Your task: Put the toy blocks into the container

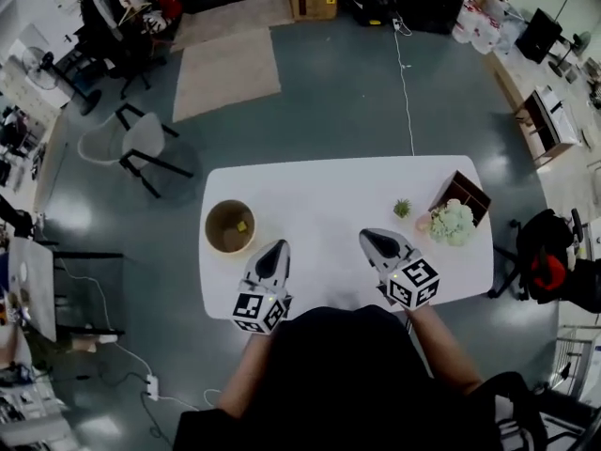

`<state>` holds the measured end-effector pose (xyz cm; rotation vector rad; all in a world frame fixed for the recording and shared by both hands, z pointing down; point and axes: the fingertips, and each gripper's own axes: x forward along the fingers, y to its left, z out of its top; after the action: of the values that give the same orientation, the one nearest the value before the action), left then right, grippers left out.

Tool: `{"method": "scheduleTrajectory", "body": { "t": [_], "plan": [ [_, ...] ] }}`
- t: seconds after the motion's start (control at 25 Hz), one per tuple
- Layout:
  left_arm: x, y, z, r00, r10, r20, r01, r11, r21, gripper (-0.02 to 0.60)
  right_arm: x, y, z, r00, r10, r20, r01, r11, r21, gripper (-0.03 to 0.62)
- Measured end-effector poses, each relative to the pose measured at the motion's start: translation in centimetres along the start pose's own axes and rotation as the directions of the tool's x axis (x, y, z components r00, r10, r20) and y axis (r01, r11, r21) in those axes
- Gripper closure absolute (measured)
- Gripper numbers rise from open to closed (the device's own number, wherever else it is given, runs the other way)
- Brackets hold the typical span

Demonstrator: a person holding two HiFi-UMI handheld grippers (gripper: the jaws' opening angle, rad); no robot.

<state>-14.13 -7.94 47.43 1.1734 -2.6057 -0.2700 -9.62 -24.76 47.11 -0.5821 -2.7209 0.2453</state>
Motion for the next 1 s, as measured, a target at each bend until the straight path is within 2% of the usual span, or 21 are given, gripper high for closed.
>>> {"method": "scheduleTrajectory", "body": {
  "t": [0.2,0.36,0.72,1.0],
  "plan": [
    [3.0,-3.5,-0.4,1.0,0.003,0.006,-0.004,0.999,0.051,0.577,-3.9,-4.2,-0.1,0.995,-0.099,0.032,0.1,0.994,-0.037,0.589],
    [4.1,-5.6,-1.7,1.0,0.014,-0.005,-0.013,0.999,0.048,0.577,-6.0,-5.9,-1.0,0.988,-0.146,0.048,0.147,0.989,-0.032,0.594],
    [4.0,-7.5,-3.6,0.999,0.032,-0.032,-0.03,0.998,0.054,0.577,-7.6,-6.7,-2.5,0.98,-0.192,0.05,0.194,0.98,-0.042,0.594],
    [2.1,-7.6,-3.9,0.996,0.081,-0.022,-0.079,0.994,0.075,0.577,-7.8,-6.5,-3.8,0.986,-0.161,0.039,0.162,0.986,-0.04,0.594]
  ]
}}
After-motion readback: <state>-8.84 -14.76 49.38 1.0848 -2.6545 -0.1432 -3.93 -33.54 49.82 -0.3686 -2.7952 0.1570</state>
